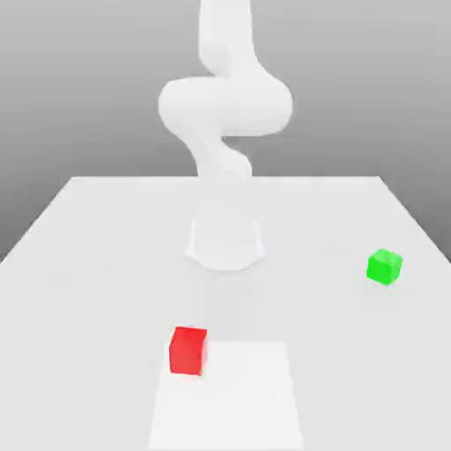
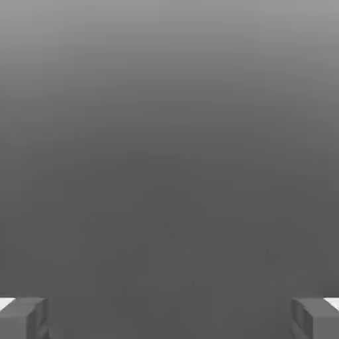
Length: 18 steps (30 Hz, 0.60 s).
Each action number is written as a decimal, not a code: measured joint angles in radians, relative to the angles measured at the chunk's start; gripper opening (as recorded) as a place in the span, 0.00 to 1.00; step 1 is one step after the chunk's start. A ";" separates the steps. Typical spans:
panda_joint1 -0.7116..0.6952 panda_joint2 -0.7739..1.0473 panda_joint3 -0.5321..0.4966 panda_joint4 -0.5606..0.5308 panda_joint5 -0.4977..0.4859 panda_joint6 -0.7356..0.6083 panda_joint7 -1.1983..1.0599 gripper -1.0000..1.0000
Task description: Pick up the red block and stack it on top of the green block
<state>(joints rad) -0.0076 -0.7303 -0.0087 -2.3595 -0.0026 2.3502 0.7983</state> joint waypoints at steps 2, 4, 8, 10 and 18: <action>-0.007 0.069 -0.009 -0.056 -0.002 0.048 -0.002 0.50; -0.015 0.136 -0.017 -0.110 -0.005 0.096 -0.004 0.50; -0.029 0.270 -0.033 -0.218 -0.009 0.189 -0.007 0.50; -0.037 0.338 -0.041 -0.273 -0.010 0.237 -0.009 0.50; -0.072 0.670 -0.073 -0.494 -0.009 0.468 -0.024 0.50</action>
<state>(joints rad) -0.0796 -0.0606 -0.0812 -2.8537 -0.0114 2.8183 0.7739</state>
